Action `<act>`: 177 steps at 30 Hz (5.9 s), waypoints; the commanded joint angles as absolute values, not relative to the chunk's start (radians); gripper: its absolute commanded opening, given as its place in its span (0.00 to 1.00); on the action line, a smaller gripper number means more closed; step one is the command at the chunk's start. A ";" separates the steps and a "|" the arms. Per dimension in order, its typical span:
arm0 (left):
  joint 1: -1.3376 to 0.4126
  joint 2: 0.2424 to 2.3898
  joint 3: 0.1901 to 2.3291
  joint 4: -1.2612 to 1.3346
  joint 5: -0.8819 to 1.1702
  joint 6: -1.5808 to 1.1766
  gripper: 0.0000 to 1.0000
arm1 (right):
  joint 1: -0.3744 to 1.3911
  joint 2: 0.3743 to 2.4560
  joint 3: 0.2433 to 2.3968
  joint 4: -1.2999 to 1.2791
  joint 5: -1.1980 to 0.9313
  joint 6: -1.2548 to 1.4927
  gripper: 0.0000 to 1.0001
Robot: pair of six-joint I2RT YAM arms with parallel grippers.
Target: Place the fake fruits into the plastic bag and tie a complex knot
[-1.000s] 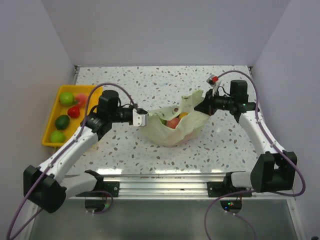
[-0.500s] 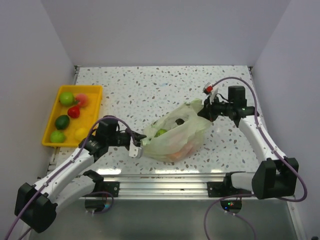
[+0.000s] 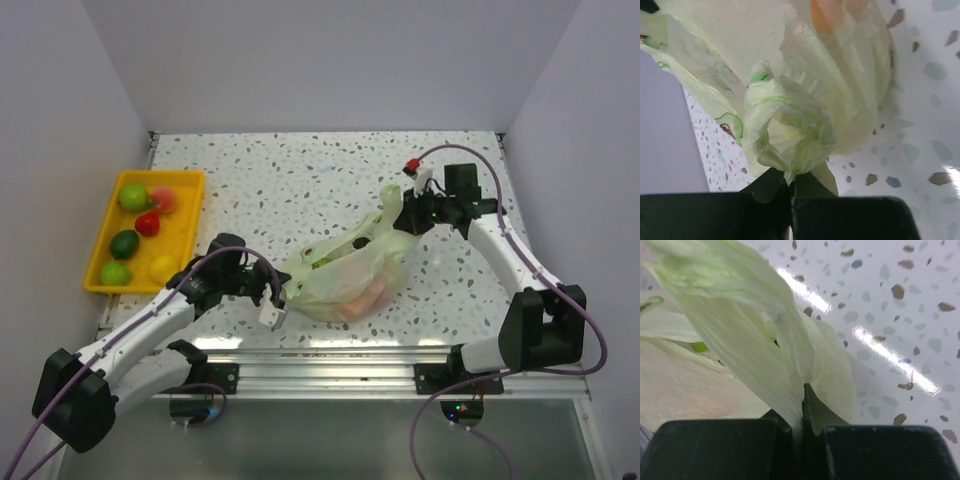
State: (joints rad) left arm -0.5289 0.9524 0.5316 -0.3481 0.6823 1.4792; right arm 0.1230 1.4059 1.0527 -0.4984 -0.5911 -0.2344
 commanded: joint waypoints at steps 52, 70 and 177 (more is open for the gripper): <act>-0.839 1.184 0.752 -0.397 0.664 1.265 0.00 | 0.107 1.198 0.954 -0.200 -0.493 0.683 0.00; -0.808 1.203 0.821 -0.495 0.693 1.363 0.00 | 0.112 1.170 0.896 -0.038 -0.528 0.704 0.65; -0.624 1.620 1.393 -0.471 1.020 0.674 0.00 | 0.428 1.304 1.134 -0.543 -0.715 -0.318 0.00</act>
